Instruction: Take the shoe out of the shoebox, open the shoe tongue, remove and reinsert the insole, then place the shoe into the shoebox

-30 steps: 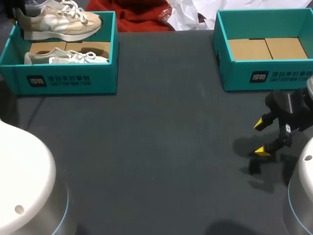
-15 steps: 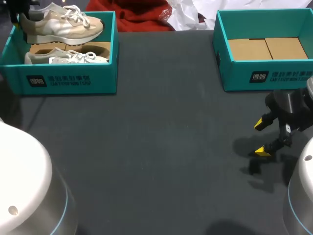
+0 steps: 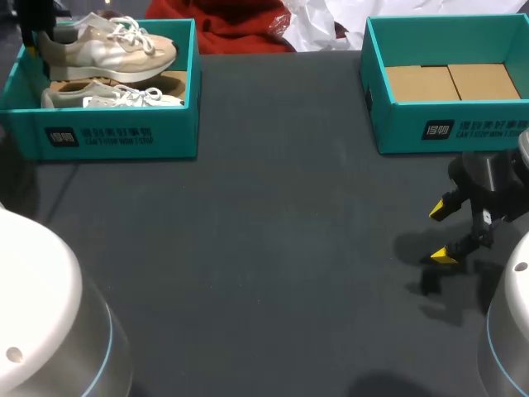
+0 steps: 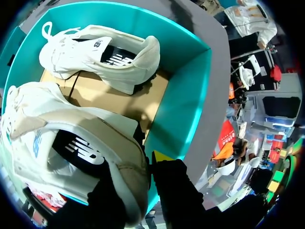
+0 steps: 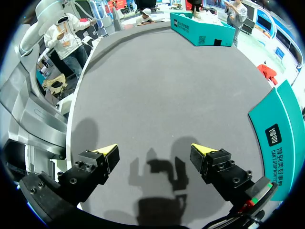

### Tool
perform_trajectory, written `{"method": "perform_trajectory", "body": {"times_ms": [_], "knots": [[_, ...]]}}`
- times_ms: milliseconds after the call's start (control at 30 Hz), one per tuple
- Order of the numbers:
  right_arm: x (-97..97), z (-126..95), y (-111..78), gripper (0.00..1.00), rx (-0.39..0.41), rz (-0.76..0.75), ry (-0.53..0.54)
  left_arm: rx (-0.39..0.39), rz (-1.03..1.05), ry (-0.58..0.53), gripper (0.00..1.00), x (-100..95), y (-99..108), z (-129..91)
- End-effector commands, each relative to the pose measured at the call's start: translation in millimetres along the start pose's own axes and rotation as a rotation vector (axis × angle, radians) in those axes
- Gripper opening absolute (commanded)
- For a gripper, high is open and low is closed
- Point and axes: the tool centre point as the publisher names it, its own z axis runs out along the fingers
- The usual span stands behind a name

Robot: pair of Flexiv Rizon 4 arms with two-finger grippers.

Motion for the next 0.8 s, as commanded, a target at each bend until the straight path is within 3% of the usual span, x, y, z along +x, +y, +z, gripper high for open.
{"method": "perform_trajectory", "body": {"times_ms": [33,800], "knots": [[2.0,0.2,-0.3,1.0,0.002,0.0,-0.004,0.004,-0.003,-0.002,0.0,-1.2,4.0,2.6],[2.0,0.2,-0.3,1.0,0.002,0.0,-0.004,-0.009,0.029,0.007,0.0,-21.0,6.5,19.2]]}}
